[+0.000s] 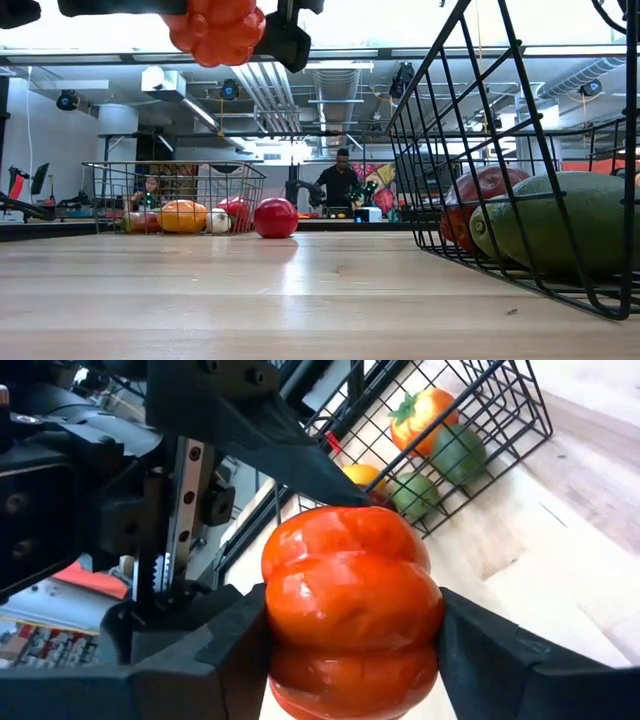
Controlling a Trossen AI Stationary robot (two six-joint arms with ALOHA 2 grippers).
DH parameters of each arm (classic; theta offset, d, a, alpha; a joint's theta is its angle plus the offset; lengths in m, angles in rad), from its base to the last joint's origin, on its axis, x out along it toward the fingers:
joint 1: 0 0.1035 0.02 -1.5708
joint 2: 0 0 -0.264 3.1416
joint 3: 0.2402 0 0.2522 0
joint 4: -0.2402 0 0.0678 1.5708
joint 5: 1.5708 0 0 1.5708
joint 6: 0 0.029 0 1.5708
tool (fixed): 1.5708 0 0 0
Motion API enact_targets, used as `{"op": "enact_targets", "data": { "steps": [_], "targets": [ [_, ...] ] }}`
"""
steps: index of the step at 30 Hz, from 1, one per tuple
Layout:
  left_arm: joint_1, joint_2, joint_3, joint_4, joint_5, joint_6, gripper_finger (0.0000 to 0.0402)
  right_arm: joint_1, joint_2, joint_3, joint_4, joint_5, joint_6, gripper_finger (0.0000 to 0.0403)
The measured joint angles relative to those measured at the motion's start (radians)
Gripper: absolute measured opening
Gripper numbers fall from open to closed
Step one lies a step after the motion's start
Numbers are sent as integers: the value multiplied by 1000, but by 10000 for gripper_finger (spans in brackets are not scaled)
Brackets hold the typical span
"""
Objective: Sort produce into baskets
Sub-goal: Put the orange pumpkin into the gold wire basket
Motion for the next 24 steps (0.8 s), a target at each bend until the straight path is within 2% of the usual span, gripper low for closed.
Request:
{"op": "enact_targets", "data": {
  "steps": [19, 24],
  "targets": [
    [1, 0, -2, -34, 1, -145, 215, -19, -14, 2, -49, -12, 211, 364],
    [1, -4, -2, -70, -2, -244, 216, -29, -54, 2, -98, 70, 180, 365]
  ]
}}
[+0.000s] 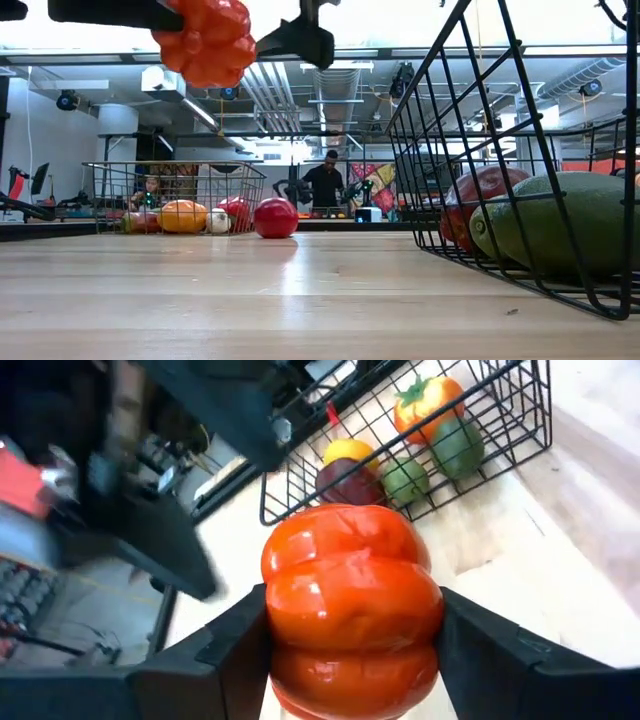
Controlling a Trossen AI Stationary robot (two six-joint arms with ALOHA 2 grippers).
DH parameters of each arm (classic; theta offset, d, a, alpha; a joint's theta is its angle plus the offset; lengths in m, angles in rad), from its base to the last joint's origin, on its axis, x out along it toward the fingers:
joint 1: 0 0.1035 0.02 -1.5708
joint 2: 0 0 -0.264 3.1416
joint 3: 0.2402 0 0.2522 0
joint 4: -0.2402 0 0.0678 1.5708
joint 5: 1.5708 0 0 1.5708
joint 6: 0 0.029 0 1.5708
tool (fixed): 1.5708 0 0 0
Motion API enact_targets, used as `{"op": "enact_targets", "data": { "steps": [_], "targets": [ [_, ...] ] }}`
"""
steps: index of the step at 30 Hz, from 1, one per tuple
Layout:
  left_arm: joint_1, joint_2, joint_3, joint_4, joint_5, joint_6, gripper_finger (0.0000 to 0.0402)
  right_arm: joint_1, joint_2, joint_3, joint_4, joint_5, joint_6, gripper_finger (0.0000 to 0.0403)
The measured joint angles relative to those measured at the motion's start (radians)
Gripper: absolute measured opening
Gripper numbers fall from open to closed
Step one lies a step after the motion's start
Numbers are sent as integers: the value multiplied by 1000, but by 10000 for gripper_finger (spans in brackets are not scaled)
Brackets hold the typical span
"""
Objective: Sort produce into baskets
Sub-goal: Put the orange pumpkin into the gold wire basket
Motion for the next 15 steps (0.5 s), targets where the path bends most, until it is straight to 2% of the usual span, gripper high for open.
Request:
{"op": "enact_targets", "data": {
  "steps": [2, 5, 10, 15],
  "targets": [
    [0, -11, -2, -6, -2, -44, 215, 4, -29, 0, -25, 86, -60, 365],
    [3, -45, -3, 10, -35, -125, 216, 43, -71, 1, -63, 279, -190, 365],
    [35, -139, -3, 145, -41, -258, 216, 182, -97, 0, -67, 625, -472, 365],
    [79, -236, -3, 159, 36, -435, 216, 322, -97, -1, -53, 973, -685, 365]
  ]
}}
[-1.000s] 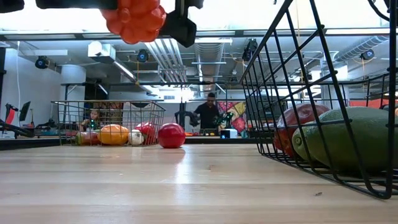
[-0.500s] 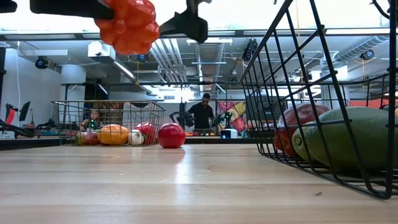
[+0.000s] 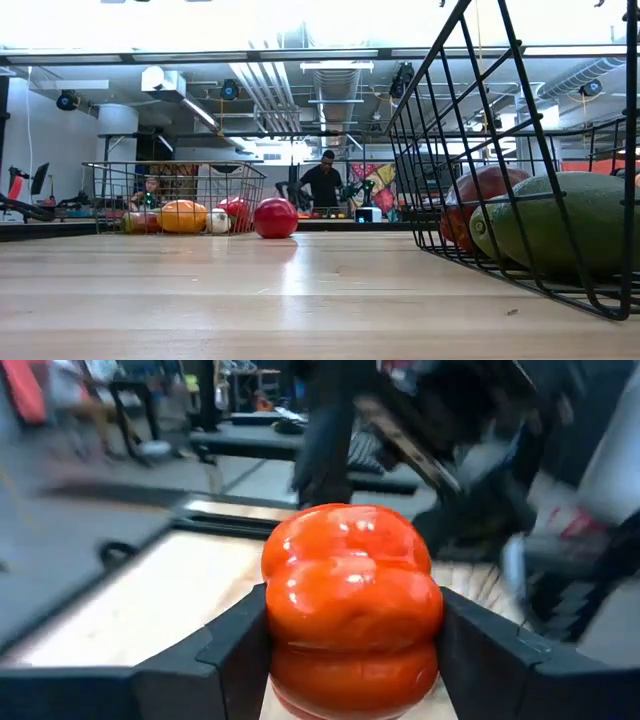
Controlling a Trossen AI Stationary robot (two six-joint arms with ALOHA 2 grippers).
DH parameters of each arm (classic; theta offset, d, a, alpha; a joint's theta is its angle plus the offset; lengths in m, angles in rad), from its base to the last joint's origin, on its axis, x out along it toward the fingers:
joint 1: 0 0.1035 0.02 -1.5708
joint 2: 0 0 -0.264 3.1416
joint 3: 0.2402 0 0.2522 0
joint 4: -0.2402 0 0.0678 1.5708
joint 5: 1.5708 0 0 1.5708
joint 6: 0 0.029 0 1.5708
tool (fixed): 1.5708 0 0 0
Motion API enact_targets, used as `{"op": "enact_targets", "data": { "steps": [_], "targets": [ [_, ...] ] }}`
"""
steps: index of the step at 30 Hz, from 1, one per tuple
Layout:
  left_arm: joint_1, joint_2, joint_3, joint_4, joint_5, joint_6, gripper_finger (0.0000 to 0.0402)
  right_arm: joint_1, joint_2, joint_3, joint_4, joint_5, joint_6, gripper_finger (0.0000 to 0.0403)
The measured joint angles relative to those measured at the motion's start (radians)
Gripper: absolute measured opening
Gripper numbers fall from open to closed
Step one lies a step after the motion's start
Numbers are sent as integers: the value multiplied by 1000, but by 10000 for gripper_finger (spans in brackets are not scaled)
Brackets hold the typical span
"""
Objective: Sort produce into baskets
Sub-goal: Put the orange pumpkin into the gold wire basket
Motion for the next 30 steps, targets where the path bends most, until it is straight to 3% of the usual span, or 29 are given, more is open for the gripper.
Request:
{"op": "enact_targets", "data": {
  "steps": [3, 6, 10, 15, 23, 27, 30],
  "targets": [
    [30, -42, -2, 14, 81, -156, 216, 67, 0, 0, 20, 162, -82, 365],
    [64, -48, -3, 43, 177, -264, 216, 112, 0, -1, 32, 238, -138, 365],
    [86, -15, -4, 96, 259, -324, 216, 130, 0, -24, 119, 238, -165, 366],
    [84, 35, -20, 153, 284, -309, 216, 133, 0, -94, 253, 185, -169, 366],
    [104, 11, -233, 523, 302, -291, 215, 167, -44, -255, 361, 241, -89, 366],
    [148, 11, -338, 646, 345, -373, 215, 168, -74, -386, 540, 239, -81, 366],
    [187, 13, -381, 648, 381, -500, 214, 154, -76, -497, 786, 202, -160, 366]
  ]
}}
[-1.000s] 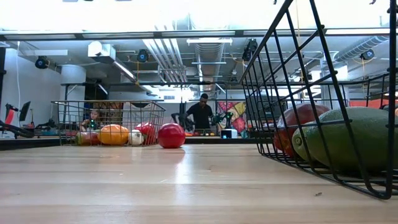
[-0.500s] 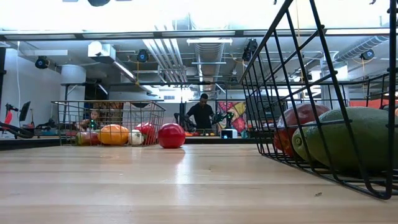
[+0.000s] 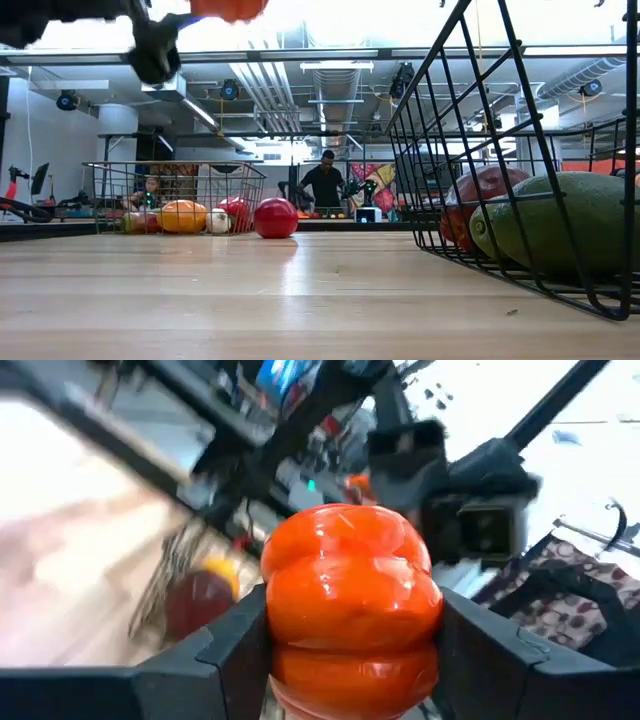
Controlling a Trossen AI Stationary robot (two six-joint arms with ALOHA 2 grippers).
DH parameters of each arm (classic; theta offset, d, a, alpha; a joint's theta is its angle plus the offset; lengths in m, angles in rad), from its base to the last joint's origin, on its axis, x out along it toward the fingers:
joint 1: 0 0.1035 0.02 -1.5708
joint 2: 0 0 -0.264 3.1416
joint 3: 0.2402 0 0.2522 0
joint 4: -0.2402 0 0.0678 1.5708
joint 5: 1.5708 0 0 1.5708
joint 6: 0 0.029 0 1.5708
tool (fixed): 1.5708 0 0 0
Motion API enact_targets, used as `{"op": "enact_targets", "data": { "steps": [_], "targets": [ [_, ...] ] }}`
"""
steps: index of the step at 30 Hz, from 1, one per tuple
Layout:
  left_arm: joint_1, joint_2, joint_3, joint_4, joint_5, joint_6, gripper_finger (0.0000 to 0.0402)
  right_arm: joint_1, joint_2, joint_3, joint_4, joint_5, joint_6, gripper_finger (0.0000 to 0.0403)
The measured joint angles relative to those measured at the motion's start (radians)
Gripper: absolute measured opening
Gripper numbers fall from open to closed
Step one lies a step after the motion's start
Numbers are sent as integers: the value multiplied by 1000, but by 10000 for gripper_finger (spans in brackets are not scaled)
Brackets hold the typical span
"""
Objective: Sort produce into baskets
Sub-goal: Put the orange pumpkin into the gold wire basket
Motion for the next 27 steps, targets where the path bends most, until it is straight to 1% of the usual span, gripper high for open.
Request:
{"op": "enact_targets", "data": {
  "steps": [2, 4, 5, 7, 10, 13, 16, 22, 25, 27],
  "targets": [
    [20, 8, -15, 5, 45, -44, 214, -18, 1, -63, 194, -52, -63, 366],
    [27, 12, -19, 54, 83, -54, 214, -37, 5, -113, 351, -74, -122, 366],
    [27, 13, -20, 79, 98, -56, 214, -47, 6, -134, 400, -79, -140, 366],
    [27, 14, -23, 106, 118, -57, 214, -71, 7, -161, 456, -139, -143, 366],
    [31, 13, -22, 113, 125, -57, 214, -110, 6, -168, 469, -267, -88, 366],
    [37, 21, -15, 109, 127, -57, 215, -149, 12, -150, 448, -332, -45, 366],
    [44, 27, -9, 110, 128, -52, 215, -174, 13, -145, 433, -382, -40, 366],
    [49, 26, -9, 123, 125, -75, 215, -196, 13, -137, 434, -409, -57, 366],
    [50, 31, -9, 122, 89, -93, 215, -215, 13, -137, 434, -429, -57, 366],
    [55, 37, -9, 131, 85, -96, 216, -228, 13, -137, 434, -449, -56, 366]
  ]
}}
